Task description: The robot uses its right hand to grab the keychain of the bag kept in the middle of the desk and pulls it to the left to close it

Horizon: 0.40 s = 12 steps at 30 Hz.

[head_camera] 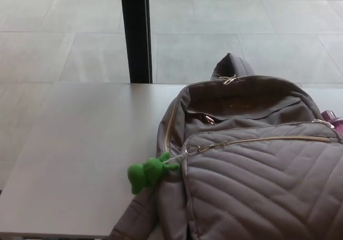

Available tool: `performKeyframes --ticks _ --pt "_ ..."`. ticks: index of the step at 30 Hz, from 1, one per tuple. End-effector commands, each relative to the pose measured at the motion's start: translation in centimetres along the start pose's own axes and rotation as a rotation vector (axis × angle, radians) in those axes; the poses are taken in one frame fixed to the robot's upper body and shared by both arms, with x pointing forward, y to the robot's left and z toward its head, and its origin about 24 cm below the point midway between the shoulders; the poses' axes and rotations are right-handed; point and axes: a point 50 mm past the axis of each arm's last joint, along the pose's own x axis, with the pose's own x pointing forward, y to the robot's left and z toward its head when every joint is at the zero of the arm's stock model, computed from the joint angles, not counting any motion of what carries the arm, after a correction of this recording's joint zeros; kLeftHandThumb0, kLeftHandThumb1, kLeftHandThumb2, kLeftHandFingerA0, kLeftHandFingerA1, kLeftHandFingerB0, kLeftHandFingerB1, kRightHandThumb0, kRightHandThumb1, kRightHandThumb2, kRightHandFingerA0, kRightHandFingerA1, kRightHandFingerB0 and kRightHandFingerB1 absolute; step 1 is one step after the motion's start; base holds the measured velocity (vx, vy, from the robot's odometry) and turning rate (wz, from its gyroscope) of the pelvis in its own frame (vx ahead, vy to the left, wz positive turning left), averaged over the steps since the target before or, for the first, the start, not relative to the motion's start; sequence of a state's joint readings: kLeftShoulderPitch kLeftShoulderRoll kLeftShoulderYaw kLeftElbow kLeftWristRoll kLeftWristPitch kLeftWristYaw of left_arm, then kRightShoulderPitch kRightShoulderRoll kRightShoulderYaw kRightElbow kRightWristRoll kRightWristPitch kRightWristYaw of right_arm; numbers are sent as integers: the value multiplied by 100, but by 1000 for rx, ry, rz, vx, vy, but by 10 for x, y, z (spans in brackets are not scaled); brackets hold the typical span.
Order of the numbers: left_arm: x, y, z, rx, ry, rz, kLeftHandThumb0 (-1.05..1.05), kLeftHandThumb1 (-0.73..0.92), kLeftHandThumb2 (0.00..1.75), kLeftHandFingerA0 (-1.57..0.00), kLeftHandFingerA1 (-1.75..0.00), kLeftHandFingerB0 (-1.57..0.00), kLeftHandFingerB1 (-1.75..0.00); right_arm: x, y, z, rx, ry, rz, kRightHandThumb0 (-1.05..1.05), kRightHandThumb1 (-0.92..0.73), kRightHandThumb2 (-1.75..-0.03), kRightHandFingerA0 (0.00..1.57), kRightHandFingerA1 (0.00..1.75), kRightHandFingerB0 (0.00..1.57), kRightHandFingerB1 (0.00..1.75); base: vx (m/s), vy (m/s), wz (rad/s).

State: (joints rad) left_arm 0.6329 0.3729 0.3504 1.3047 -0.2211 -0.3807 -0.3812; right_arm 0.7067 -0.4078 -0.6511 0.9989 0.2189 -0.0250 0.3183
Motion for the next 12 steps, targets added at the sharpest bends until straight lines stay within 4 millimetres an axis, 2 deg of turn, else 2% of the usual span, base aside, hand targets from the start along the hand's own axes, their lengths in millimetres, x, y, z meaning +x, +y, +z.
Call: performKeyframes --ticks 1,3,4,5,7,8,9,10,11,12 --pt "-15 -11 -45 336 207 61 -73 89 67 -68 -49 -59 -41 -22 -29 -1 -552 -57 70 -54 -58 -58 88 64 48 42 0 0 0" --pt "-8 -13 -35 314 191 41 -78 86 67 -63 -48 -59 -41 -15 -18 6 -583 -81 76 -55 -58 -58 90 68 49 43 0 0 0" --pt "-3 -14 -24 296 146 31 -74 86 66 -74 -55 -62 -45 -12 -11 12 -589 -107 91 -59 -61 -59 87 69 44 44 0 0 0" --pt "4 -13 -6 268 73 12 -68 88 66 -78 -58 -58 -45 -8 -3 19 -584 -143 104 -59 -60 -59 86 67 46 44 0 0 0" --pt "17 -16 21 185 -1 7 -63 85 66 -70 -47 -50 -41 3 15 32 -557 -185 99 -59 -61 -59 87 65 45 41 0 0 0" --pt "22 -18 31 167 -19 6 -63 85 66 -70 -47 -50 -41 7 22 37 -555 -200 98 -59 -61 -59 87 65 45 41 0 0 0" --pt "29 -21 55 202 -92 -25 -62 87 66 -67 -47 -49 -40 15 38 52 -542 -240 101 -60 -60 -59 89 65 45 42 0 0 0" --pt "30 -22 57 203 -93 -25 -62 87 66 -67 -47 -49 -40 15 38 53 -542 -241 100 -60 -60 -59 89 65 45 42 0 0 0" --pt "35 -25 74 210 -134 -27 -63 89 67 -67 -48 -47 -40 18 48 66 -539 -288 111 -61 -59 -59 93 69 46 45 0 0 0" --pt "38 -25 89 176 -185 -25 -62 87 66 -66 -51 -47 -41 20 55 80 -523 -327 115 -62 -60 -59 92 65 47 43 0 0 0"
